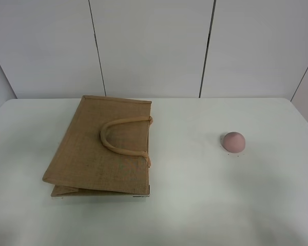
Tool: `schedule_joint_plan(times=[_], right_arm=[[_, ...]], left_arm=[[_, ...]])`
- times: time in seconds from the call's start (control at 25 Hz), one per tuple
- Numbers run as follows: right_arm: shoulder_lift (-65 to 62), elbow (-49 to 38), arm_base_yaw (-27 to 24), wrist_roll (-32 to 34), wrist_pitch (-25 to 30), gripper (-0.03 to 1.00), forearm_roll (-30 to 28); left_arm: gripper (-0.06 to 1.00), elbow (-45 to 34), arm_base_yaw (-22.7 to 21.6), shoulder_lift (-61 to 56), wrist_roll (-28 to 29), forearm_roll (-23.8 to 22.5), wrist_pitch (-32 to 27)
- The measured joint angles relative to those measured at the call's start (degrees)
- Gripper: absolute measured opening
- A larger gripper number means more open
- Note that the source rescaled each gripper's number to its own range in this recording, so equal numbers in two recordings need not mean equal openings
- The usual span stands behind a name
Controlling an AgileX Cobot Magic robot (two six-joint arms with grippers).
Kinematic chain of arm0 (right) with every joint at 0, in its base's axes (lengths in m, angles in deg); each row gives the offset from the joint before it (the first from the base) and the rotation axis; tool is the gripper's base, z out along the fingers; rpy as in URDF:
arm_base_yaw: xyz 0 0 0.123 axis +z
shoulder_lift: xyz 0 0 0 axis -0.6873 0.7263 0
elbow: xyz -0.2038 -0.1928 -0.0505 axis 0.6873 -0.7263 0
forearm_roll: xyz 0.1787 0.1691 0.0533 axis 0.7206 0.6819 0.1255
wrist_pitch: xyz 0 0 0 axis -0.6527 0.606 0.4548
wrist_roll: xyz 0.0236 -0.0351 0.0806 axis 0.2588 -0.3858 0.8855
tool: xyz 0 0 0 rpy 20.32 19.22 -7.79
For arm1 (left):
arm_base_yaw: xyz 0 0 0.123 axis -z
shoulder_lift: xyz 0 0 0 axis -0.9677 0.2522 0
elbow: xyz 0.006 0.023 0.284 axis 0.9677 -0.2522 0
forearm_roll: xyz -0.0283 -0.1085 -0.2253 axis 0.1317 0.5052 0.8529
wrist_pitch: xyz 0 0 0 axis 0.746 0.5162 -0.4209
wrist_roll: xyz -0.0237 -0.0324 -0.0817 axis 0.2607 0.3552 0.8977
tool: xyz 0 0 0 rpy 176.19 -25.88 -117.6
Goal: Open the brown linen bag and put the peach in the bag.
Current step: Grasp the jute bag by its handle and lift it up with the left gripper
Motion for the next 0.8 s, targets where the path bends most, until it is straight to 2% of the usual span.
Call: schedule_joint_plan(times=[0.36,0.64,0.8], right_arm=[[0.00,0.00,0.00,0.00,0.00,1.00,0.00],[0.00,0.00,0.00,0.00,0.00,1.00,0.00],[0.00,0.00,0.00,0.00,0.00,1.00,0.00]], left_arm=[[0.95,18.88,0.00,34.98,-0.39,-0.06,4.40],[0.95,36.74,0.00,58.16,-0.44,0.00,4.46],[0.95,45.67,0.13,67.91,1.72,0.19,2.08]])
